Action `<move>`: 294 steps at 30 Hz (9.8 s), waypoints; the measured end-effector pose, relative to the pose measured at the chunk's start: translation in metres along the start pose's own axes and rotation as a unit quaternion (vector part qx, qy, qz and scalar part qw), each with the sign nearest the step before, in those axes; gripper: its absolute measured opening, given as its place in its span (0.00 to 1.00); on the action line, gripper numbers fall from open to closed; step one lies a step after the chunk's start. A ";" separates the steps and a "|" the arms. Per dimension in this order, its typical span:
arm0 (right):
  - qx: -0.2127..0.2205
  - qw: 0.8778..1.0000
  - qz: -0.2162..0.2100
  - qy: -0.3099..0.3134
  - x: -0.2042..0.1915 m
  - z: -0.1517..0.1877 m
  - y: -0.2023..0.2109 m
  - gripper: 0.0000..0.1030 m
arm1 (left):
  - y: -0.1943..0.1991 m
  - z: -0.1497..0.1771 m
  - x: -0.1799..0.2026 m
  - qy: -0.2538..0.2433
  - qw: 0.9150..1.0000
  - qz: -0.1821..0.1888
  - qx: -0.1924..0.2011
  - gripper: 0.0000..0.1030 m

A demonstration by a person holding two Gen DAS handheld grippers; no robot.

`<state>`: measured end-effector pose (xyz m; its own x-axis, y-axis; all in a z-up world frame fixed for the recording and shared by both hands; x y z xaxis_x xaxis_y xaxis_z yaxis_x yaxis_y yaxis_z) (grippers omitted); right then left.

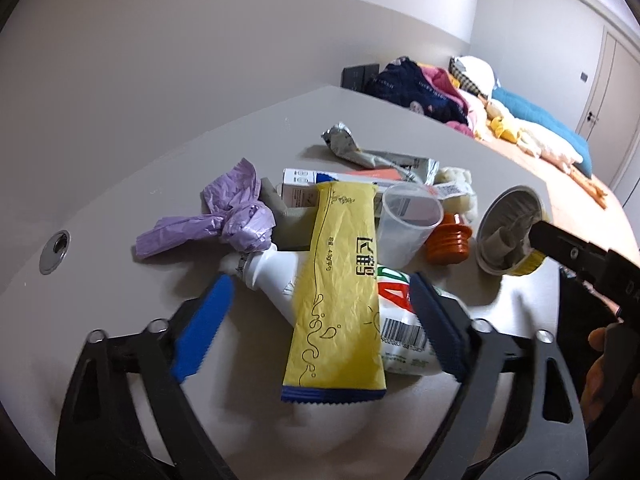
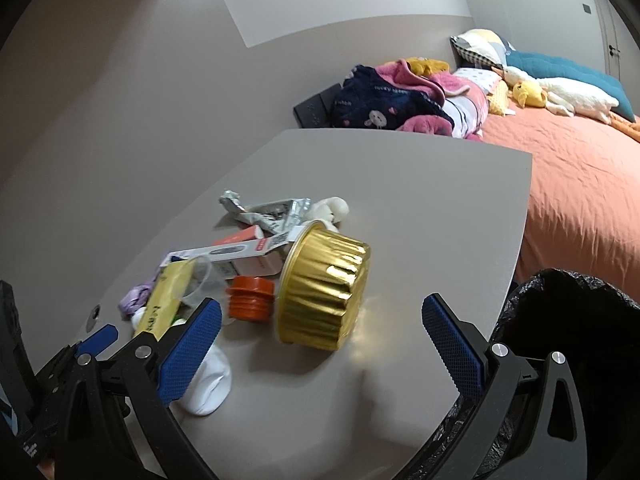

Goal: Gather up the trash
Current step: 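Grasp the yellow wrapper with the left tool while the right tool grasps the gold foil cup, then carry both items over the black bin and open both tools to drop them, then move both tools back over the desk toward the white bottle, then grasp the white bottle with the left tool while the right tool grasps the orange cap, then carry bottle and cap over the bin and open both tools to drop them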

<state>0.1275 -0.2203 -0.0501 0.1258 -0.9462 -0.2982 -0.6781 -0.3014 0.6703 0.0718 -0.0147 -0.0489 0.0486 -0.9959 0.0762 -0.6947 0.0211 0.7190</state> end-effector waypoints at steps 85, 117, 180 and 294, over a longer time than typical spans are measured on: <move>0.128 0.986 0.094 -0.058 0.184 0.062 0.240 0.52 | 0.067 0.070 0.272 -0.180 0.960 0.212 -0.018 0.64; 0.152 0.979 0.125 -0.051 0.179 0.051 0.235 0.83 | 0.076 0.048 0.228 -0.145 0.974 0.174 0.026 0.94; 0.012 0.996 -0.008 0.085 -0.004 -0.002 0.024 0.85 | -0.038 -0.001 -0.005 0.125 0.990 0.007 -0.070 0.87; 0.077 0.995 0.048 -0.035 0.162 0.032 0.191 0.46 | 0.067 0.042 0.231 -0.058 0.977 0.202 -0.028 0.29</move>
<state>-0.0046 -0.4276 0.0075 0.0075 -0.9575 -0.2884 -0.7882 -0.1831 0.5876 0.0067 -0.2469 -0.0123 -0.3056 -0.9086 0.2846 -0.6001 0.4159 0.6833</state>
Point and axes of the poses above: each gripper's, at about its wrist camera, not at the fingertips, and y roughly against the way its jaws point, x to its right, z to its underside, the point moved 4 cm from there along -y, roughly the way its jaws point, and after that the axes turned 3 degrees about z, right-handed, at the moved point
